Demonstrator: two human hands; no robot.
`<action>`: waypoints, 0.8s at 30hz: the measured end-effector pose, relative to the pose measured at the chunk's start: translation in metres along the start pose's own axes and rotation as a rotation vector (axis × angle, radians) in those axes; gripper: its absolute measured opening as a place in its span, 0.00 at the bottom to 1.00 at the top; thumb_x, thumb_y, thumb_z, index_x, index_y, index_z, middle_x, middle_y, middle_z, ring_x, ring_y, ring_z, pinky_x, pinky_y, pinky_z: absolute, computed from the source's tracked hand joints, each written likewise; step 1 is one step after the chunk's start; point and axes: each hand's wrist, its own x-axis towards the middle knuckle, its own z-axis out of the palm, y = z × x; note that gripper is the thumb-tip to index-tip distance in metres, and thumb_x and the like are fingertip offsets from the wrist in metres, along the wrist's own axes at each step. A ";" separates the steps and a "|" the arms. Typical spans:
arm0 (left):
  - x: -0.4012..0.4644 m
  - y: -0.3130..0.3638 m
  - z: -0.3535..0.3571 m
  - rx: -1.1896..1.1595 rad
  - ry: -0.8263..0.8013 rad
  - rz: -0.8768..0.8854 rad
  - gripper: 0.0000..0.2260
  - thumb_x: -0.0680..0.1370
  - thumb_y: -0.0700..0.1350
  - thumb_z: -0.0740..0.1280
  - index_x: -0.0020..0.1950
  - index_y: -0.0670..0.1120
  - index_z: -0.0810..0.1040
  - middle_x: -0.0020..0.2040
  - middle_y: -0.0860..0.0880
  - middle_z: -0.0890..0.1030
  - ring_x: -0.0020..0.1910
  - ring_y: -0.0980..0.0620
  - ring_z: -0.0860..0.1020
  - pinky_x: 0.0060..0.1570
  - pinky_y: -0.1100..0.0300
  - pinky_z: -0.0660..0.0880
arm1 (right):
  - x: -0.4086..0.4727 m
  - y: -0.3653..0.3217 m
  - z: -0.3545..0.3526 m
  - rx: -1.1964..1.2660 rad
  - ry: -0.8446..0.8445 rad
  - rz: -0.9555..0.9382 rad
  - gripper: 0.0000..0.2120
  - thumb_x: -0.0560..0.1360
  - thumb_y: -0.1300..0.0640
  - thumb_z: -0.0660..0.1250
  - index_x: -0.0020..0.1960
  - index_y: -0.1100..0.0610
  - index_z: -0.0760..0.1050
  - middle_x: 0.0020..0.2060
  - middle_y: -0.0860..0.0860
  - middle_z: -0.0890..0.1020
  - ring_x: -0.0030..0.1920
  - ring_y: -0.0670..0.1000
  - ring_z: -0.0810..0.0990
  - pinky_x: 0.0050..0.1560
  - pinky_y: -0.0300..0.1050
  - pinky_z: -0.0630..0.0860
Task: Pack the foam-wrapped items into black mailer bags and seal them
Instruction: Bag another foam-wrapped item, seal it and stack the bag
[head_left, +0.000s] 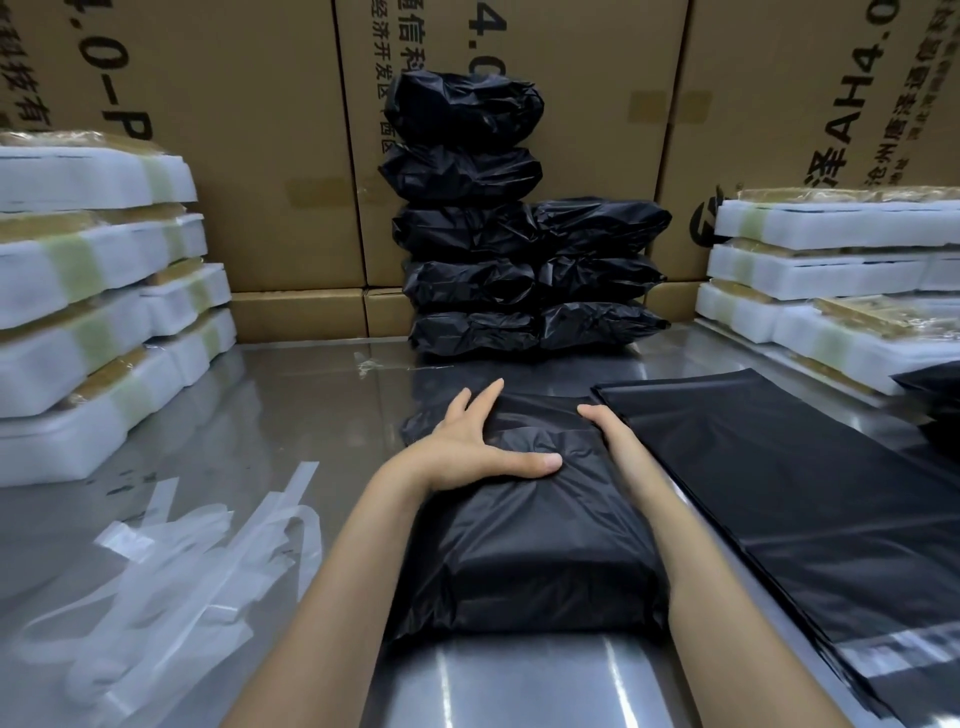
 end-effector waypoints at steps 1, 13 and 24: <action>0.001 -0.002 0.001 -0.039 0.024 0.008 0.49 0.62 0.65 0.74 0.75 0.66 0.48 0.78 0.58 0.42 0.77 0.52 0.48 0.74 0.49 0.53 | 0.000 0.000 0.000 -0.002 0.006 -0.006 0.20 0.75 0.49 0.65 0.61 0.60 0.79 0.57 0.59 0.81 0.60 0.60 0.78 0.67 0.56 0.70; 0.020 -0.030 0.013 -0.533 0.275 0.049 0.24 0.79 0.53 0.61 0.75 0.56 0.62 0.76 0.52 0.60 0.75 0.52 0.58 0.74 0.51 0.54 | -0.004 0.001 0.003 -0.127 0.063 -0.033 0.24 0.73 0.42 0.64 0.66 0.53 0.75 0.62 0.56 0.78 0.61 0.58 0.77 0.67 0.57 0.70; 0.026 -0.030 0.027 -1.061 0.230 -0.061 0.50 0.58 0.66 0.76 0.74 0.46 0.65 0.69 0.47 0.72 0.66 0.46 0.72 0.68 0.49 0.66 | -0.024 -0.014 -0.008 -0.118 -0.078 0.054 0.19 0.69 0.43 0.70 0.54 0.53 0.84 0.50 0.56 0.85 0.51 0.57 0.84 0.56 0.52 0.77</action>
